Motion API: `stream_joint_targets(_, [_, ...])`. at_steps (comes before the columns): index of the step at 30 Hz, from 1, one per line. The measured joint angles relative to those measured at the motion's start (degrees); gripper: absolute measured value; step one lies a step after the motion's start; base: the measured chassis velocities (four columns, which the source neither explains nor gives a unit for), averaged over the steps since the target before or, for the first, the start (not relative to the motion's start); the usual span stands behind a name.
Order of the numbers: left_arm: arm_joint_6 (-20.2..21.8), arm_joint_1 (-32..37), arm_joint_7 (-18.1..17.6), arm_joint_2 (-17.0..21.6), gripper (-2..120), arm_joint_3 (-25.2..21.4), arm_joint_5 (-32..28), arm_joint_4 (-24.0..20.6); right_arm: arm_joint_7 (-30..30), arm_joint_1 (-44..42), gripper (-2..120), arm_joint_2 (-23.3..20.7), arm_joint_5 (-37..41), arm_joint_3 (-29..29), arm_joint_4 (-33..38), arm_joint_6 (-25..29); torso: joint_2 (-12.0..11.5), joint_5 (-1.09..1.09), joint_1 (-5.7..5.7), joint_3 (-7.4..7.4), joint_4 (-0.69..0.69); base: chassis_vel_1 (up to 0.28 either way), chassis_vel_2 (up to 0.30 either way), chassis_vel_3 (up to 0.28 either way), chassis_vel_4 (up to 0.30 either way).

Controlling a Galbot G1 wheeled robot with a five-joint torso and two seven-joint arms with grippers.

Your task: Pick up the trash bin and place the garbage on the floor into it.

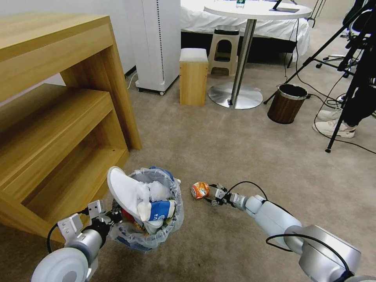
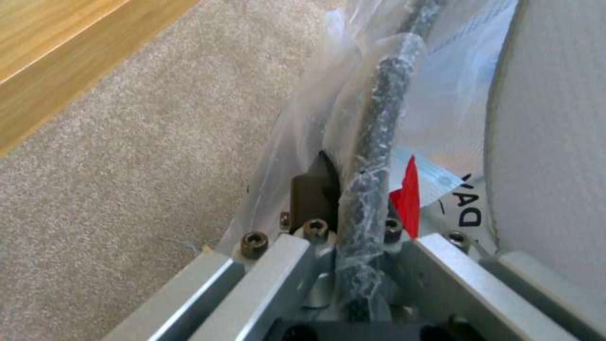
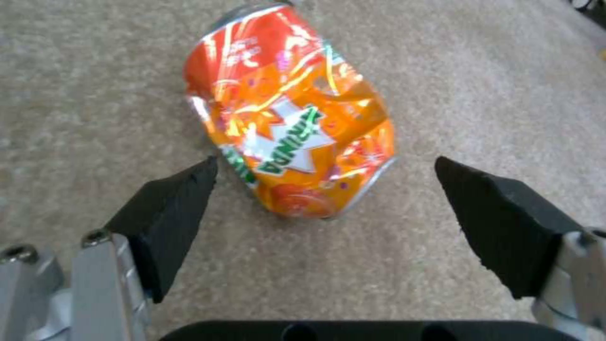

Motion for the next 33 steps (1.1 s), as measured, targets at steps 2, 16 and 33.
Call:
stream_joint_targets(2, [-0.18,-0.03,0.08,-0.01,0,-0.01,0.11,0.19,0.01,0.21,92,0.03,-0.18,0.54,-0.34,0.00,0.00,-0.01,0.00,0.00,0.00,0.000,0.000,0.000,0.000])
stream_joint_targets(16, [-0.34,-0.20,0.15,0.21,0,0.50,0.26,0.85,0.88,-4.47,86,-4.49,10.73,4.65,4.64,-4.12,0.00,-0.01,0.00,0.00,-0.02,0.000,0.000,0.000,0.000])
stream_joint_targets(33, [-0.34,0.58,0.32,0.21,0,0.24,0.32,0.49,2.40,-4.63,76,-2.77,23.07,4.18,6.14,-8.26,0.00,-0.01,0.00,0.00,0.01,0.000,0.000,0.000,0.000])
